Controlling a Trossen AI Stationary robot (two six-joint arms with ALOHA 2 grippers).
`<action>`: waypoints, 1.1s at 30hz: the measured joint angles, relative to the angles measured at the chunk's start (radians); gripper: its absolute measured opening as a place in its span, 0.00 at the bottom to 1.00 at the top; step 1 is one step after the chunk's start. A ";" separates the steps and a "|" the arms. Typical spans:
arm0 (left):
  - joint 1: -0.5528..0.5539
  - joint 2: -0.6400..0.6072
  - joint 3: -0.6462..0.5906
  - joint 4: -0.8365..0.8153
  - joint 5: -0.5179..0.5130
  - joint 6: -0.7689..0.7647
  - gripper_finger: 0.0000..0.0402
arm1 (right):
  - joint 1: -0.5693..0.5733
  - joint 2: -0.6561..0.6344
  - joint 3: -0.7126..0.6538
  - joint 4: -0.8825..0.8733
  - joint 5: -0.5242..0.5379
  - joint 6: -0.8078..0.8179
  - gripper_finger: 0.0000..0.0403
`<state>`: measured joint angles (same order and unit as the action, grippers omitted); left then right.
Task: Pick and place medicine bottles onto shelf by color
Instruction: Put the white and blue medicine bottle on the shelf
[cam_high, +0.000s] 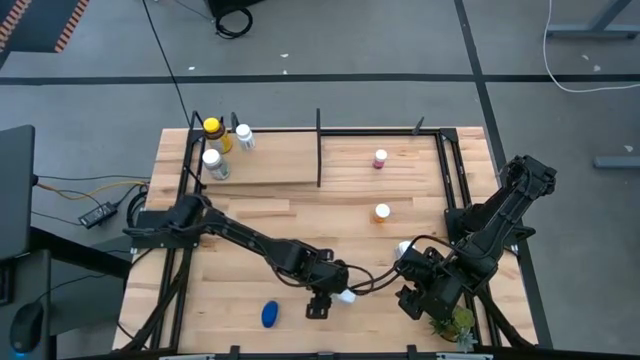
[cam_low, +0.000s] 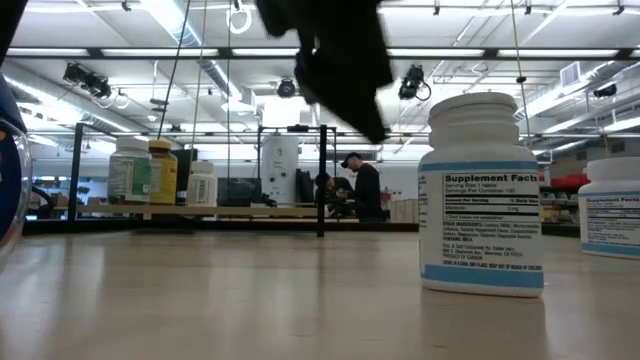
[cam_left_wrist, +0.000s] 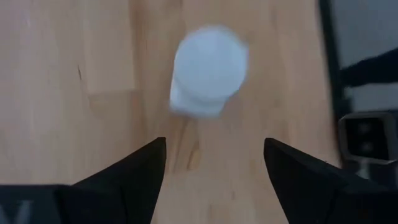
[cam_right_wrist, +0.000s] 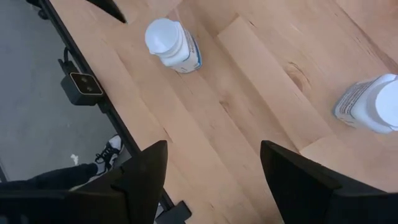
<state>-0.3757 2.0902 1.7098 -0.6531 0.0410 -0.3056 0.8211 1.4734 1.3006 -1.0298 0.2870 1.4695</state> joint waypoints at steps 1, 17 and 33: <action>0.002 -0.013 0.000 -0.006 -0.003 -0.005 0.68 | 0.000 0.000 0.000 0.000 0.001 -0.001 0.65; -0.076 -0.077 0.002 0.199 -0.078 -0.058 0.07 | 0.007 0.000 0.000 0.000 0.010 0.000 0.65; -0.018 0.004 0.000 0.244 -0.089 -0.068 0.01 | 0.007 0.000 0.000 -0.001 0.034 0.019 0.65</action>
<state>-0.3937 2.0940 1.7100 -0.4092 -0.0483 -0.3735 0.8280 1.4734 1.3010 -1.0307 0.3208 1.4888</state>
